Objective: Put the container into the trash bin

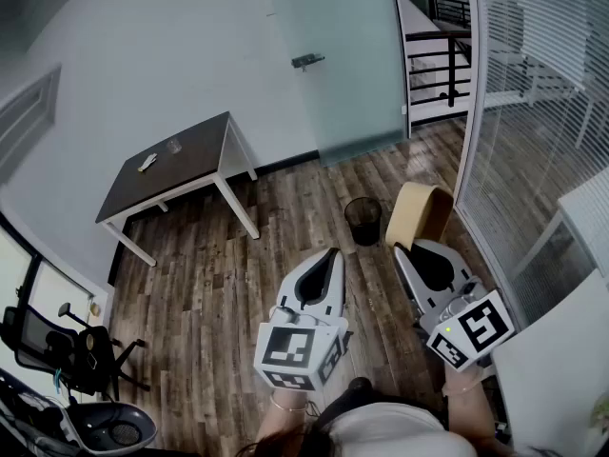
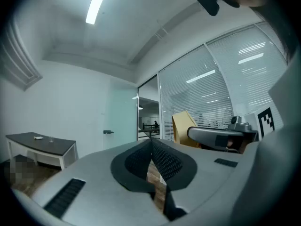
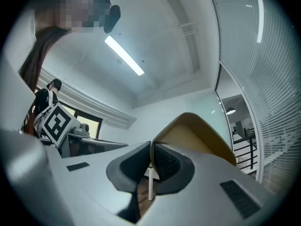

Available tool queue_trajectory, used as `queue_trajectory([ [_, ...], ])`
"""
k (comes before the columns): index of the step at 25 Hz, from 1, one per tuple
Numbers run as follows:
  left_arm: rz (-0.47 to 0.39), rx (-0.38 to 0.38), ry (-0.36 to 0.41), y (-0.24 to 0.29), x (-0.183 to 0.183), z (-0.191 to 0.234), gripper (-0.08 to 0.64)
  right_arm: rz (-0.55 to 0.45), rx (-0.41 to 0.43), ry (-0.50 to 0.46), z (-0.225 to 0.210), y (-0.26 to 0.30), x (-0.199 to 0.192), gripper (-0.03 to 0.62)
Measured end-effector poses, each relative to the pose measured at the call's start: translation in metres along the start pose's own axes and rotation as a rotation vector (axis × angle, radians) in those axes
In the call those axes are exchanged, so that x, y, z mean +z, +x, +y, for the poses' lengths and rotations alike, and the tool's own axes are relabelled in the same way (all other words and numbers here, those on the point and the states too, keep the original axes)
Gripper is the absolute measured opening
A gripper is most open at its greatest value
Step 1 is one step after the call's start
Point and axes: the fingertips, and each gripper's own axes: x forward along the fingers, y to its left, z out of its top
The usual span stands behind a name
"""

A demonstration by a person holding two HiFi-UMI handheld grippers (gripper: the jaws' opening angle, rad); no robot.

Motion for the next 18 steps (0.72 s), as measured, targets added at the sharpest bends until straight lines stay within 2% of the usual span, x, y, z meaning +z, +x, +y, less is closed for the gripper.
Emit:
queue_trajectory([
  [10,0.004,-0.010,-0.017,0.014,-0.012,0.023,0.019,-0.006,-0.018,-0.022,-0.005,0.024,-0.012,0.028],
  [18,0.016,-0.024,-0.026,0.031,-0.026,0.066,0.018,0.008,-0.028,-0.035,-0.005,0.069,-0.031,0.028],
])
